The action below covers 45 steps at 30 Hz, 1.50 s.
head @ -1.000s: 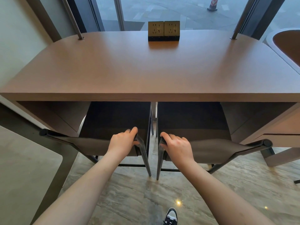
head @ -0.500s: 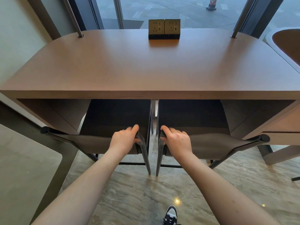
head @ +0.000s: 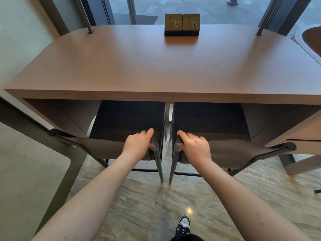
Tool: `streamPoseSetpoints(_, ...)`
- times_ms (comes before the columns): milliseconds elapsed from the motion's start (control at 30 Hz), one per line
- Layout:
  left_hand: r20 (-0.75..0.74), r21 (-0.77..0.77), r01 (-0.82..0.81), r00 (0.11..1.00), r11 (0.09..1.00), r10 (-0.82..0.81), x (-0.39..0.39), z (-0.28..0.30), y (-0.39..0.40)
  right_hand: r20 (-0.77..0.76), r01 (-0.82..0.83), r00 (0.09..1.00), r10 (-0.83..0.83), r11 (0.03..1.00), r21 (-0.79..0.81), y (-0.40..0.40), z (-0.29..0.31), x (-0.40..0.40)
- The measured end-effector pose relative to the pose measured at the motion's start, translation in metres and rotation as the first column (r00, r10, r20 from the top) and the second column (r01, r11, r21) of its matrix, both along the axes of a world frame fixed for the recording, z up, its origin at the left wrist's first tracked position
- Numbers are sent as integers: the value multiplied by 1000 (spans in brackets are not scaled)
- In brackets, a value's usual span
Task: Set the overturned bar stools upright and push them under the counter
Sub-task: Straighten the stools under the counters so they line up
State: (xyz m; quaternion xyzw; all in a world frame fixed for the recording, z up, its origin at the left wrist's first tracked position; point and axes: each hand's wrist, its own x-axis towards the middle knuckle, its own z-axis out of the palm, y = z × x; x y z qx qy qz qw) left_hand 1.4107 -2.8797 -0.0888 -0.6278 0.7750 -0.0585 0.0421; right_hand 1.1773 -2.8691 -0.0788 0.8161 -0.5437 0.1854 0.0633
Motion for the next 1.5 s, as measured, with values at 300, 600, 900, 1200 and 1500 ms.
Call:
streamPoseSetpoints(300,7,-9,3,1000,1000,-3,-4,3,1,1,4,1000,-4,998,58,-4,-3,-1)
streamPoseSetpoints(600,-12,-8,-12,1000,1000,11,-3,3,1,17,18,1000,-19,997,79,-6,2,3)
streamPoseSetpoints(900,7,2,-16,1000,1000,16,-4,4,1,20,26,999,-29,993,115,-2,3,1)
streamPoseSetpoints(1200,-27,8,-18,999,1000,18,-9,4,0,29,22,999,-26,994,110,-3,-3,-1)
streamPoseSetpoints(1500,-179,53,-13,984,998,23,-6,2,0,-2,34,999,-35,980,198,-6,-8,-1)
